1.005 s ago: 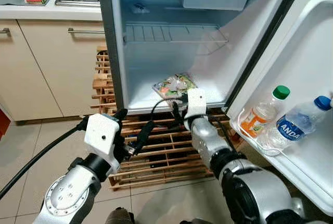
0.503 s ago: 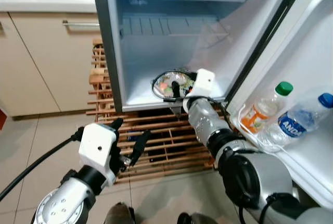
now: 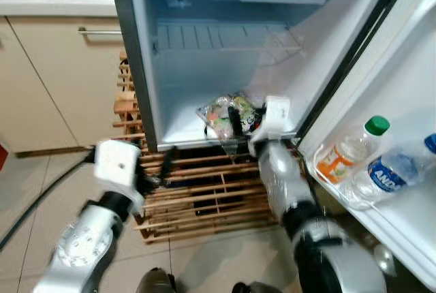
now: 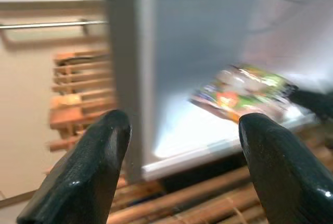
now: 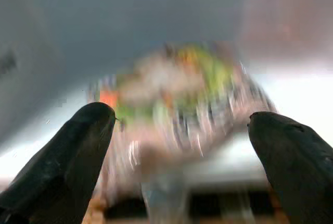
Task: Restocking fridge
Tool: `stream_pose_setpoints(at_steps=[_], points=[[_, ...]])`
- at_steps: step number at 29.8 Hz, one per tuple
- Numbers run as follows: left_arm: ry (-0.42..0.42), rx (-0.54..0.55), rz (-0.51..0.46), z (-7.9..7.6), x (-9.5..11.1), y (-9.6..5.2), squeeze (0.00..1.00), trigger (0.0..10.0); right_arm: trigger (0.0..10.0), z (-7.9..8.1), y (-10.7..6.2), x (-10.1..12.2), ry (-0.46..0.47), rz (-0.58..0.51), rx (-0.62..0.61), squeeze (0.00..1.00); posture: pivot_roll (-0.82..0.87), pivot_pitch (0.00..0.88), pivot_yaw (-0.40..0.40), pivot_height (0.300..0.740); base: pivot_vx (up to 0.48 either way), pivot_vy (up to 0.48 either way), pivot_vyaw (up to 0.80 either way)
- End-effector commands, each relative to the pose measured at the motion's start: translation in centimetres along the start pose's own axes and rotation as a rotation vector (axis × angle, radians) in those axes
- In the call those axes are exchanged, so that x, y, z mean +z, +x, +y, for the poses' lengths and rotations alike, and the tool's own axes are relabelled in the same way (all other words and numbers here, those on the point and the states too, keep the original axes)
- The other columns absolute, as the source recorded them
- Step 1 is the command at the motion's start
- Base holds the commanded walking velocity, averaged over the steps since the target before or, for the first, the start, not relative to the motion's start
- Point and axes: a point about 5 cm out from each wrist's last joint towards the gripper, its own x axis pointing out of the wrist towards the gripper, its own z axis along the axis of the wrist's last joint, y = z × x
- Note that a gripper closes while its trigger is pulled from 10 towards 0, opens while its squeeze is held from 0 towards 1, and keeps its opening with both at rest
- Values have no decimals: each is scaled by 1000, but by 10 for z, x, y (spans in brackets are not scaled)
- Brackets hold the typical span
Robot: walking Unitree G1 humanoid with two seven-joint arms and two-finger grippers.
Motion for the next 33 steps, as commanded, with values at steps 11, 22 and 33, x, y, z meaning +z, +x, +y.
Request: stream_pose_setpoints(at_steps=[11,22,33], points=[[-23,-18,-19,-13,-8,15,0,10000,10000,-40,-63,27,-299,-199,-55,0,-13,0,-53,740,0,0,0],[215,29,-94,-9,-22,3,0,10000,10000,-79,-95,37,-239,-187,-197,0,-42,0,-65,740,0,0,0],[127,132,-183,-1,-11,17,0,10000,10000,-75,-83,39,-217,-209,-182,0,-35,0,-53,740,40,0,0]])
